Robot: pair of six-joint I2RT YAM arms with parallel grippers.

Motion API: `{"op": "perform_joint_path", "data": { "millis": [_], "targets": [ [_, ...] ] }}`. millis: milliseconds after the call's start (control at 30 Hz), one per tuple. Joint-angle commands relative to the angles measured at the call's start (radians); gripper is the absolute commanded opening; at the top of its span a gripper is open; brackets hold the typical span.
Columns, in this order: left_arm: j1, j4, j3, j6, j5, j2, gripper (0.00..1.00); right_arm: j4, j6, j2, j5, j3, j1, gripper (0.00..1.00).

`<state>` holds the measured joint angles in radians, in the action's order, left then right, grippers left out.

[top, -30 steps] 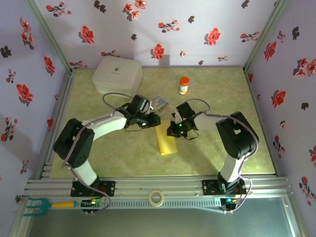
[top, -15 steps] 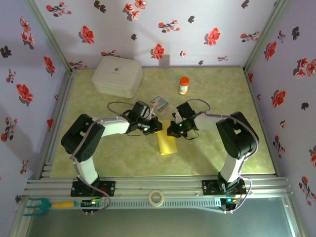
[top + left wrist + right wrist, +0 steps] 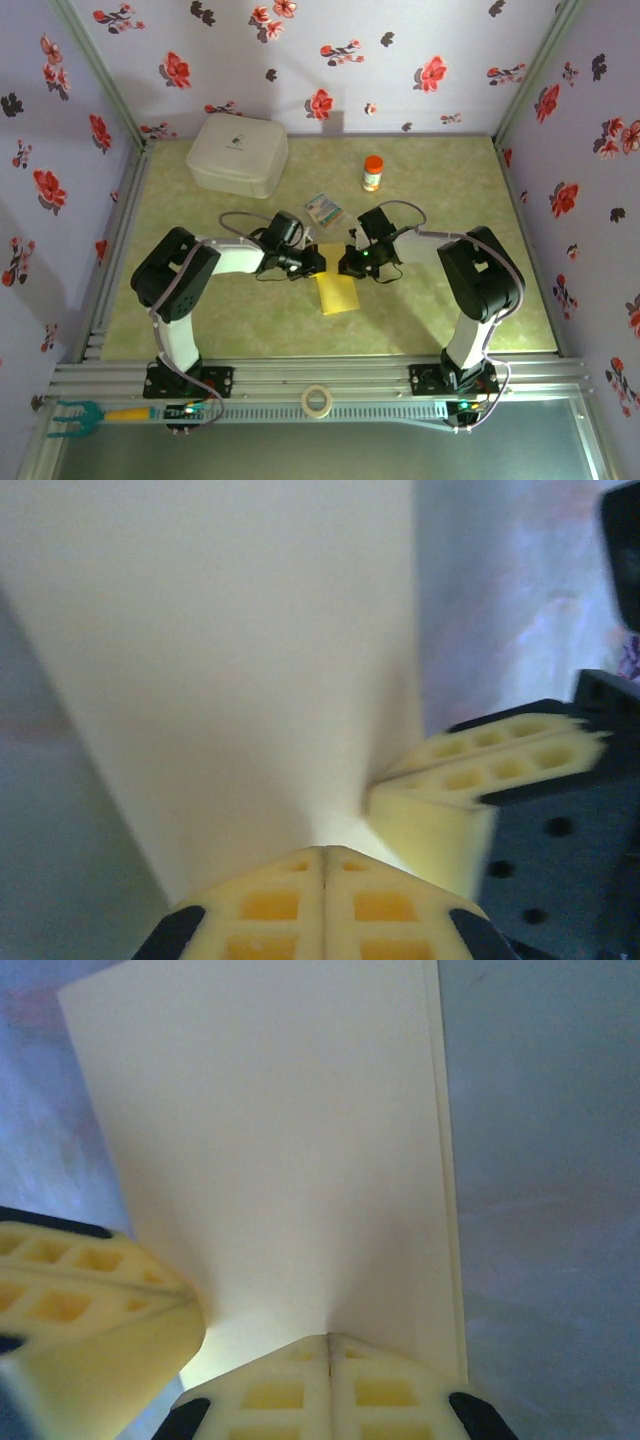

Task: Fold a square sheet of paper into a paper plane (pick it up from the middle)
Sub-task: First fold the square sheet of paper in half at the center of the table.

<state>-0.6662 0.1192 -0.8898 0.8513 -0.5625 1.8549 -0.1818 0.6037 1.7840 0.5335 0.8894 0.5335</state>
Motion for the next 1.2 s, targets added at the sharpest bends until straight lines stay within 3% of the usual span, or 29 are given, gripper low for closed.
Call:
{"op": "perform_joint_path", "data": {
  "millis": [0,167,400,833,1167],
  "targets": [
    [0.017,-0.022,0.037,-0.042,0.034,0.032,0.0,-0.097,0.011,0.043,-0.119,-0.049,-0.016,0.0],
    [0.019,-0.097,0.03,-0.084,0.08,0.025,0.0,-0.096,0.012,0.038,-0.122,-0.051,-0.017,0.0],
    [0.02,-0.149,-0.06,-0.063,0.054,-0.035,0.0,-0.098,0.013,0.035,-0.127,-0.055,-0.017,0.0],
    [0.049,-0.078,-0.092,-0.037,0.008,0.084,0.0,-0.096,0.014,0.032,-0.127,-0.057,-0.017,0.0],
    [0.067,-0.193,-0.106,-0.061,0.07,0.061,0.0,-0.1,0.012,0.028,-0.129,-0.057,-0.017,0.0]
  ]
}}
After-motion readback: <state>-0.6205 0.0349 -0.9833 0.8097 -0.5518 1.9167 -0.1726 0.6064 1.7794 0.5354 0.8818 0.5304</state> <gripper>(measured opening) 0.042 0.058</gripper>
